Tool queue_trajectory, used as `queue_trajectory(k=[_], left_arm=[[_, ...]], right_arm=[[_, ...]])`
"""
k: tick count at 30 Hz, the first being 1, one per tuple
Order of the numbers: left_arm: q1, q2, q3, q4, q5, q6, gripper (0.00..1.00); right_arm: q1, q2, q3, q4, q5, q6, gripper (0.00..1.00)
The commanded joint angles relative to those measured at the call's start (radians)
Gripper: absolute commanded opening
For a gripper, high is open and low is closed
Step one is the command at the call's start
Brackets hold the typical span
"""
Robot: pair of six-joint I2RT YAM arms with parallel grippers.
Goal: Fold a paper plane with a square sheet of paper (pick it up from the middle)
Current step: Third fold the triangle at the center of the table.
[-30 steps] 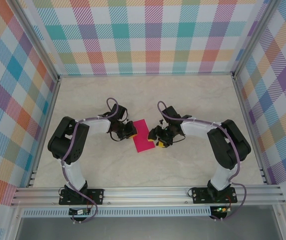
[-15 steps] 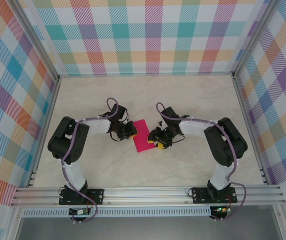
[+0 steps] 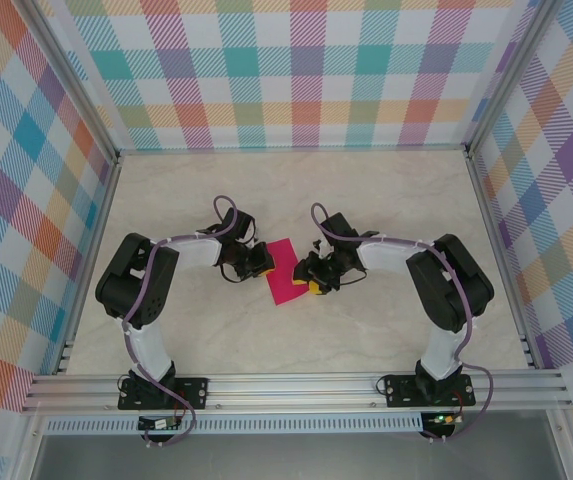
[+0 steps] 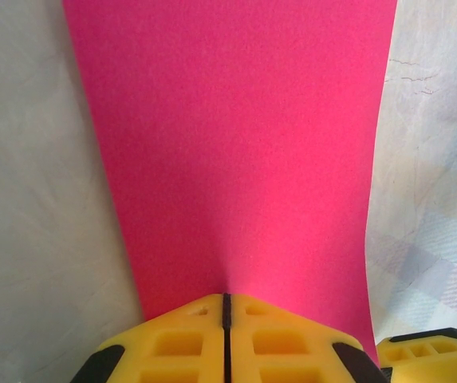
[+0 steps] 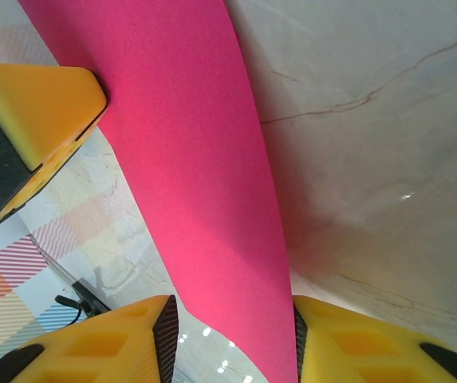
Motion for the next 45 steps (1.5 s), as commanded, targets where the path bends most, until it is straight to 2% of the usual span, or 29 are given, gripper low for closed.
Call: queue_trajectory(k=[1,3,10,14,21,30,45], left_arm=[[0.001,0.045,-0.040,-0.063,-0.071,0.018,0.09],[0.001,0.044,-0.039,-0.065,-0.072,0.017,0.08],[0.001,0.022,-0.037,-0.064,-0.068,0.025,0.08],[0.001,0.007,-0.026,-0.076,-0.078,0.036,0.08],[0.002,0.009,-0.013,-0.084,-0.072,0.040,0.08],[0.001,-0.083,0.045,-0.039,-0.020,0.053,0.09],[0.002,-0.019,0.067,-0.058,-0.116,0.076,0.07]], right_arm=[[0.005,-0.033,-0.018,0.024,-0.011,0.035,0.38],[0.005,-0.039,-0.017,0.010,-0.002,0.038,0.35],[0.005,-0.039,0.005,-0.050,0.030,0.050,0.11],[0.006,-0.043,0.015,-0.078,0.035,0.061,0.09],[0.012,-0.046,0.022,-0.065,0.031,0.072,0.00],[0.023,-0.018,0.061,-0.104,0.034,0.070,0.00],[0.026,-0.006,0.094,-0.164,0.054,0.052,0.00]])
